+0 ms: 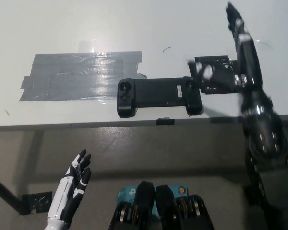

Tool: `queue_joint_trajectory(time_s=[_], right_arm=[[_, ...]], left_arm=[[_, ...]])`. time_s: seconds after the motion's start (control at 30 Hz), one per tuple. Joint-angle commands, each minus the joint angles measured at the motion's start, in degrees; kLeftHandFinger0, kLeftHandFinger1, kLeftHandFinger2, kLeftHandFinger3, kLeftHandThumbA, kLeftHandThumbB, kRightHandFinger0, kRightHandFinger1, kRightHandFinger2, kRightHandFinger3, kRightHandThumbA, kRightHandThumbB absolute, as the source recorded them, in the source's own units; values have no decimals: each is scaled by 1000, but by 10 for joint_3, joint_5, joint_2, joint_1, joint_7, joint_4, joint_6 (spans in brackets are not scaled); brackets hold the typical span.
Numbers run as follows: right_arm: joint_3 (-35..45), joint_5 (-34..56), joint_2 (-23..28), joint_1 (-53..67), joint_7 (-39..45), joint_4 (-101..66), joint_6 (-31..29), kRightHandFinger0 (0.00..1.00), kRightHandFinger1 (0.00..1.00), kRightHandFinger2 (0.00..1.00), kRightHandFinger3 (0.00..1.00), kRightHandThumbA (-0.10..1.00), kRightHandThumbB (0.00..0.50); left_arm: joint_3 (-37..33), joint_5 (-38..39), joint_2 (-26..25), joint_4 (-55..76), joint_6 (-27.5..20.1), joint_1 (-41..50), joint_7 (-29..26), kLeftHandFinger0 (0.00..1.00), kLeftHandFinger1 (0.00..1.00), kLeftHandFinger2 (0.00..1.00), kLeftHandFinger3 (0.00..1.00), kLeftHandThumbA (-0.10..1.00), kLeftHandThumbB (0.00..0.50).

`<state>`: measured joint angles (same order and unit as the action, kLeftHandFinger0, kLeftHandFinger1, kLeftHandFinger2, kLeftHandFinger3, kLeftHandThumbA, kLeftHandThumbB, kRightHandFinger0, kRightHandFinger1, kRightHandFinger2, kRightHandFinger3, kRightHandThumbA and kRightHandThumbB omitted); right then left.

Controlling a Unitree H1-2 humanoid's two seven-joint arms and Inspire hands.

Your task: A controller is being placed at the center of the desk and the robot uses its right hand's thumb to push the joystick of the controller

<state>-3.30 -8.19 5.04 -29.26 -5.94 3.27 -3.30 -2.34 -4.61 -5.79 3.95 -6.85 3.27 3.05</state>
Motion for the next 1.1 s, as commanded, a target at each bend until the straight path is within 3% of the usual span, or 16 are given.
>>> queue_joint_trajectory(time_s=[0.0,0.4,0.77,1.07], right_arm=[[-41,-2,11,130,53,-229,14,1000,1000,1000,1000,1000,254],[-50,10,20,283,58,-134,-43,1000,1000,1000,1000,927,239],[-59,-2,26,279,70,-20,-77,1000,1000,1000,1000,868,210],[-66,-7,27,268,84,-7,-68,1000,1000,1000,1000,846,201]], left_arm=[[9,8,1,14,-5,-19,-4,1000,1000,1000,1000,896,26],[0,0,0,1,-13,-11,-2,1000,1000,1000,1000,910,34],[-3,-5,1,-4,-17,-9,-1,1000,1000,1000,1000,880,28],[0,-2,-3,-5,-18,-9,0,1000,1000,1000,1000,863,16]])
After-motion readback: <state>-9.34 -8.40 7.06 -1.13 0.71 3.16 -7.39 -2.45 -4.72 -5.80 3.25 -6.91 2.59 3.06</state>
